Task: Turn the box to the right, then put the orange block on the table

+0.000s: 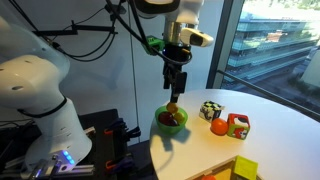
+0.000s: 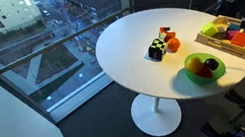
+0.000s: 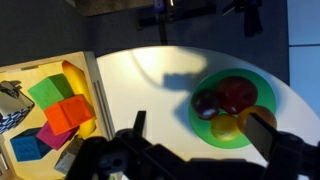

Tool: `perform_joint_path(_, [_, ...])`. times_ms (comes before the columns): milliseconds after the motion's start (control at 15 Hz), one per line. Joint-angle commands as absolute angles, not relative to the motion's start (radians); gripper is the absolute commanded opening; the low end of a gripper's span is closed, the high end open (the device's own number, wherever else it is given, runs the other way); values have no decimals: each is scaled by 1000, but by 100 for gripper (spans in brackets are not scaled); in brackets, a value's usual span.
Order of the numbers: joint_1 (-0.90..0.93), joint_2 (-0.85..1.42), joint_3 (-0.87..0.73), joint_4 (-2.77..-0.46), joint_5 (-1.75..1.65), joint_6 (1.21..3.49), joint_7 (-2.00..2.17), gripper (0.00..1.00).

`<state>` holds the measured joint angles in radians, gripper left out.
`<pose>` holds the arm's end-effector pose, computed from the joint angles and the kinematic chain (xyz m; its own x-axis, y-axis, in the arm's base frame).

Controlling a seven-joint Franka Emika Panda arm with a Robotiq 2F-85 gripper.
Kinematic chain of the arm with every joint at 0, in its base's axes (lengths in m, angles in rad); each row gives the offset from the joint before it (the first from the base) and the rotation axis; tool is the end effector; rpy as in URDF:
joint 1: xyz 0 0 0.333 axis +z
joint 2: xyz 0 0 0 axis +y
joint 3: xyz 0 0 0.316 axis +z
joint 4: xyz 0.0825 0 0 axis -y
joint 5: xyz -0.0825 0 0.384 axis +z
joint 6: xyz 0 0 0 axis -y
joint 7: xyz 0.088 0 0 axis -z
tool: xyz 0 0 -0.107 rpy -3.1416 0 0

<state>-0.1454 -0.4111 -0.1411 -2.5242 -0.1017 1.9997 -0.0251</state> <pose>0.3789 -0.1178 0.4102 0.9733 -0.1977 -0.1168 -0.1958 -0.9802 0.0278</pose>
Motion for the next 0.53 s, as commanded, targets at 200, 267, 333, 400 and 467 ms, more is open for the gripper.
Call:
perform_joint_path(200, [-156,-369,-146,-2507,-109,2028,-30,100])
perform_joint_path(267, [-156,-367,-146,-2508,-109,2028,-30,100])
perform_joint_path(333, [-156,-367,-145,-2510,-109,2028,-30,100])
perform_joint_path(400, [-155,-367,-145,-2510,-109,2028,-30,100])
perform_joint_path(467, [-155,-367,-145,-2510,-109,2028,-30,100])
